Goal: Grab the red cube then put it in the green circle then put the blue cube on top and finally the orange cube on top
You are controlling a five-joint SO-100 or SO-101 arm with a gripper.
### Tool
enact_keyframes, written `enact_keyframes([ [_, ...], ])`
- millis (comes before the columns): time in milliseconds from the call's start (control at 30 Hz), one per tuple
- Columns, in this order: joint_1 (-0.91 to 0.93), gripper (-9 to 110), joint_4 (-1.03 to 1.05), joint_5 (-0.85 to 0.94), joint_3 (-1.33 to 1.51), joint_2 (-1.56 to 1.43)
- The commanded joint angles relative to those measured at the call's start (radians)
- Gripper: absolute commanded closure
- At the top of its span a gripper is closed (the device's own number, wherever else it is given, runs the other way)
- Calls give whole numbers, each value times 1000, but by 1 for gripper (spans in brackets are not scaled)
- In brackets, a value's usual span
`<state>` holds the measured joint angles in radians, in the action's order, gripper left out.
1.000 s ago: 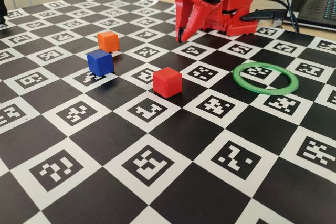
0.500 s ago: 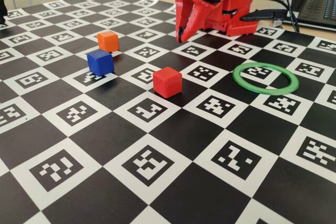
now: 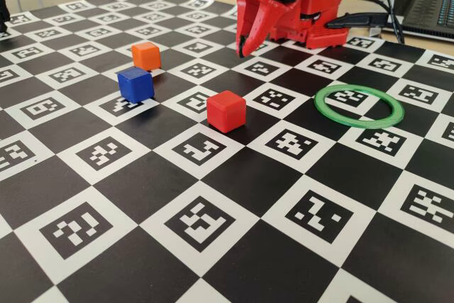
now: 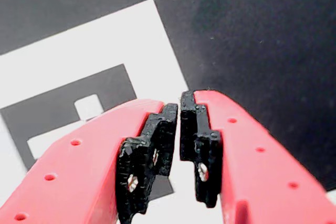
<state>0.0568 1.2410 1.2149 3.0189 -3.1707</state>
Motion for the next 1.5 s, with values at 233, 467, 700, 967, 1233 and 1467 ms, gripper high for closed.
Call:
enact_keyframes([
  [233, -74, 107, 69, -275, -578, 407],
  [467, -176, 107, 230, -551, -992, 715],
  [700, -241, 107, 408, -822, -1413, 1017],
  [967, -230, 106, 537, -973, -1786, 1304],
  [1233, -199, 91, 594, -1154, -1970, 1506],
  [1467, -198, 71, 549, -1319, -1956, 1600],
])
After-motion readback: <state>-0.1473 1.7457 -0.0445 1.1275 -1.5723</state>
